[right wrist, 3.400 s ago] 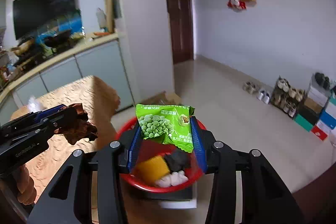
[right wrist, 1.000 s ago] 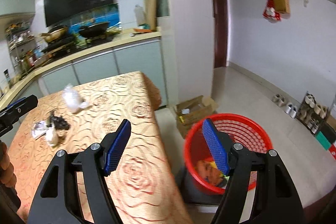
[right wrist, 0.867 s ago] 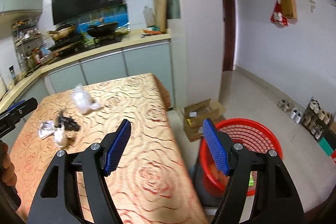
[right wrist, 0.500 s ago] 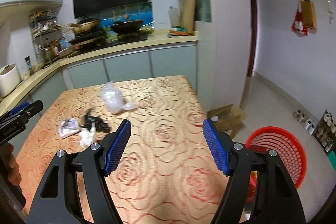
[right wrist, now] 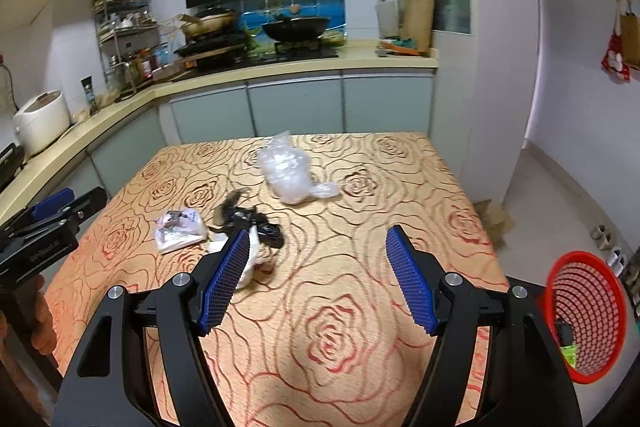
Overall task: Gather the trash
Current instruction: 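Move both open tools back over the remaining trash on the table, then grasp the printed packet with the left gripper while the right grasps the white tissue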
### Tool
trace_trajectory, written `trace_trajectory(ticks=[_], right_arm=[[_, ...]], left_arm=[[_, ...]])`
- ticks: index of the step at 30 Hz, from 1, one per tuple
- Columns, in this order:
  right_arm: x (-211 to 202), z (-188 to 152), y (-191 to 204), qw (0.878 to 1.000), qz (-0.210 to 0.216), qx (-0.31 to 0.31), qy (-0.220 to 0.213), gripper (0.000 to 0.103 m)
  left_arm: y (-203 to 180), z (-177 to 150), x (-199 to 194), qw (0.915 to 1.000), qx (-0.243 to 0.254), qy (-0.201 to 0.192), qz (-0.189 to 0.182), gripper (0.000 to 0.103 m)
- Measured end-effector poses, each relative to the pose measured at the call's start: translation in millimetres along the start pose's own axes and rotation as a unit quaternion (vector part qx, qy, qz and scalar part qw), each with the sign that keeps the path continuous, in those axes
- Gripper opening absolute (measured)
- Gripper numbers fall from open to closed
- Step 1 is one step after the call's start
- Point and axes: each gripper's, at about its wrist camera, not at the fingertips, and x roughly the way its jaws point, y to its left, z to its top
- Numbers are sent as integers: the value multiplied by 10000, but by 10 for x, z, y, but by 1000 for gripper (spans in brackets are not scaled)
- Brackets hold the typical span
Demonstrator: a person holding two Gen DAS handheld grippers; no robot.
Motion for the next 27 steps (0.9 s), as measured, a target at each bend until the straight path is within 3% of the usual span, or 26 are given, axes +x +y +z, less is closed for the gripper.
trace_trajectory(ticks=[9,27], right_arm=[[405,15,271,9988,327,-193,314,69],[1109,-109,491,9903,693,-321,1160,68]], left_arm=[[224,-118,323,9993,-93,346,125,76],[0,-169,1232,9872,684,1355,-482,76]])
